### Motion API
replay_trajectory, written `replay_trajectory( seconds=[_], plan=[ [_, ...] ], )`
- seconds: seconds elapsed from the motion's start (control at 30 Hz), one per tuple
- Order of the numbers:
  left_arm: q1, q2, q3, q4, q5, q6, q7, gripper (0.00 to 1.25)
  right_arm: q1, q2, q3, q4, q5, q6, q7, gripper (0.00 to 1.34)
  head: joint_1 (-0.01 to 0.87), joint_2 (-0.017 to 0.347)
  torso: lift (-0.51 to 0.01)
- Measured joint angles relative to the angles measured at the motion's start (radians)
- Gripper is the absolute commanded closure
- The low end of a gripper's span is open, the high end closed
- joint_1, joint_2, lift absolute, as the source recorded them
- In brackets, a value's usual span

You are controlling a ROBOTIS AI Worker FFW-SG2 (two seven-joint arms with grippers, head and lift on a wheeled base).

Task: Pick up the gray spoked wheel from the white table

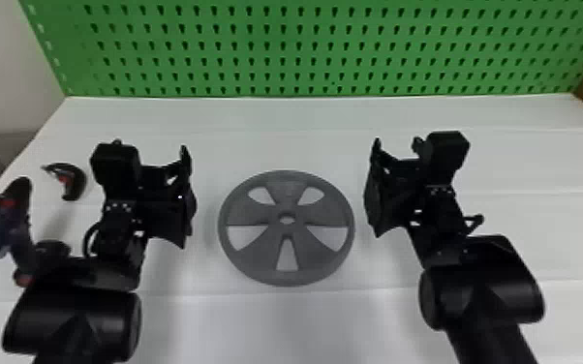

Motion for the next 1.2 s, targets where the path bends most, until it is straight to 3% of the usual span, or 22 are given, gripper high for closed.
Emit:
replay_trajectory(
  seconds=[0.8,1.03,1.2],
  plan=[
    [0.000,0.000,0.001,0.000,0.001,0.001,0.000,0.13,-0.001,0.000,0.002,0.000,-0.002,0.012,0.000,0.50,0.765,0.018,-0.090],
    [0.000,0.000,0.001,0.000,0.002,0.001,0.000,0.13,-0.013,-0.001,0.012,-0.005,-0.011,0.088,0.001,0.50,0.765,0.018,-0.090],
    [0.000,0.000,0.002,0.000,0.003,0.001,0.000,0.13,-0.025,-0.001,0.016,-0.052,0.001,0.210,0.000,0.50,0.765,0.018,-0.090]
  ],
)
